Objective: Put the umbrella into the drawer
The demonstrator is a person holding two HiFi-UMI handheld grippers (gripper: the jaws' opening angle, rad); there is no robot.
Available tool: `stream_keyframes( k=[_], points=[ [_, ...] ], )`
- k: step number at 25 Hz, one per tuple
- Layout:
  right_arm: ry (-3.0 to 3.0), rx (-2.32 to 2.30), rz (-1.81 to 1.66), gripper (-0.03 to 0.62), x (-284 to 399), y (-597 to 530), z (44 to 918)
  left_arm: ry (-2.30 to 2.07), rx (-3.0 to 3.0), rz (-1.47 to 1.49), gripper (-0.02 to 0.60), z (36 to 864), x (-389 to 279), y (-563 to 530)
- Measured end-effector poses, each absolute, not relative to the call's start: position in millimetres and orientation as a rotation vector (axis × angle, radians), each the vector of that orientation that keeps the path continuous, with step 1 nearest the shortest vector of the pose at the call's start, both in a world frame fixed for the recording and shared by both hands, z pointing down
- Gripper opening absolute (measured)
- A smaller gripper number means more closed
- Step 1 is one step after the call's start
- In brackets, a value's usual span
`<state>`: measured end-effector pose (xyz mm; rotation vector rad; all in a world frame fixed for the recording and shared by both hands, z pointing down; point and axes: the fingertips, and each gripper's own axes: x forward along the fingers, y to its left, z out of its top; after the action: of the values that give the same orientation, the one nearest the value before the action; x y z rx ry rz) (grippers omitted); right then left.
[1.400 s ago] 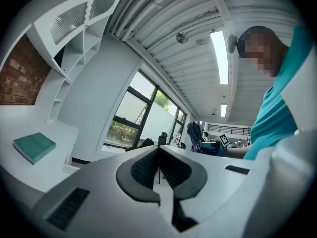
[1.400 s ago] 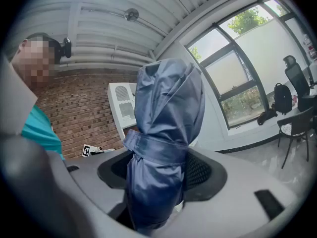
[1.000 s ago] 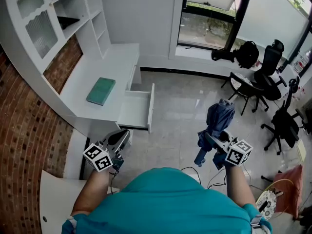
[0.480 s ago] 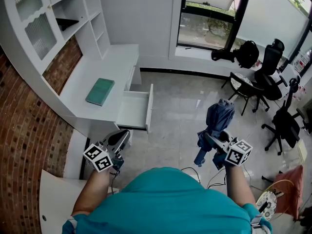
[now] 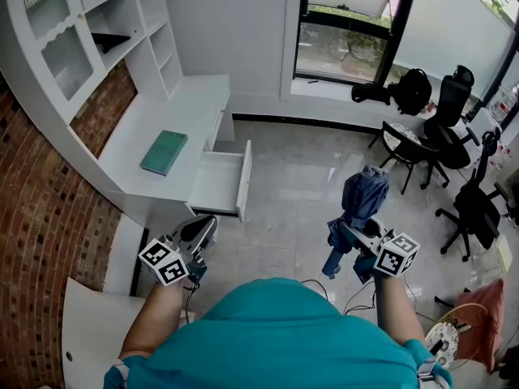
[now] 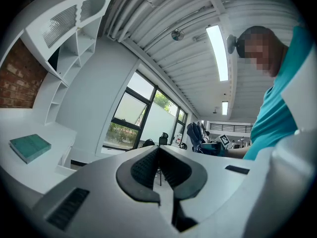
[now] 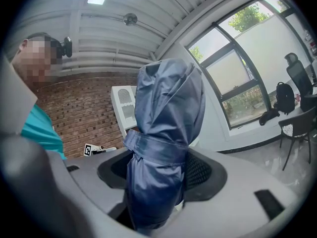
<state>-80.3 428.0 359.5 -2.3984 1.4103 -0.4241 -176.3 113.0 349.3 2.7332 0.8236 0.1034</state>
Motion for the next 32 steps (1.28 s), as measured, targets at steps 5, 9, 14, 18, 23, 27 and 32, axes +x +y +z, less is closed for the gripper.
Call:
stream_keyframes(
  k=[5, 9, 14, 18, 23, 27, 32],
  points=[
    [1.424, -2.397, -0.409, 0.278, -77, 451, 357, 0.821, 2.741, 0.091, 0.015, 348, -173, 138],
    [1.416, -2.400, -0.400, 0.278, -75, 477, 357, 0.836, 2.735, 0.084, 0.015, 348, -166, 166],
    [1.388, -2.427, -0.404, 0.278, -72, 506, 363, 0.889, 2.713, 0.100, 0.015, 352, -152, 199],
    [1.367, -2.427, -0.416, 0.278, -70, 517, 369, 0.926, 2.702, 0.106, 0.015, 352, -139, 209],
    [1.341, -2.439, -0.434, 0.278, -55, 520, 374, 0.962, 2.685, 0.123, 0.015, 359, -119, 211],
    [1.338, -2.450, -0.456, 0.278, -34, 506, 378, 0.983, 2.672, 0.152, 0.015, 366, -94, 202],
    [1.323, -2.460, -0.457, 0.279, 16, 481, 380, 1.028, 2.649, 0.122, 0.015, 369, -37, 181]
  ],
)
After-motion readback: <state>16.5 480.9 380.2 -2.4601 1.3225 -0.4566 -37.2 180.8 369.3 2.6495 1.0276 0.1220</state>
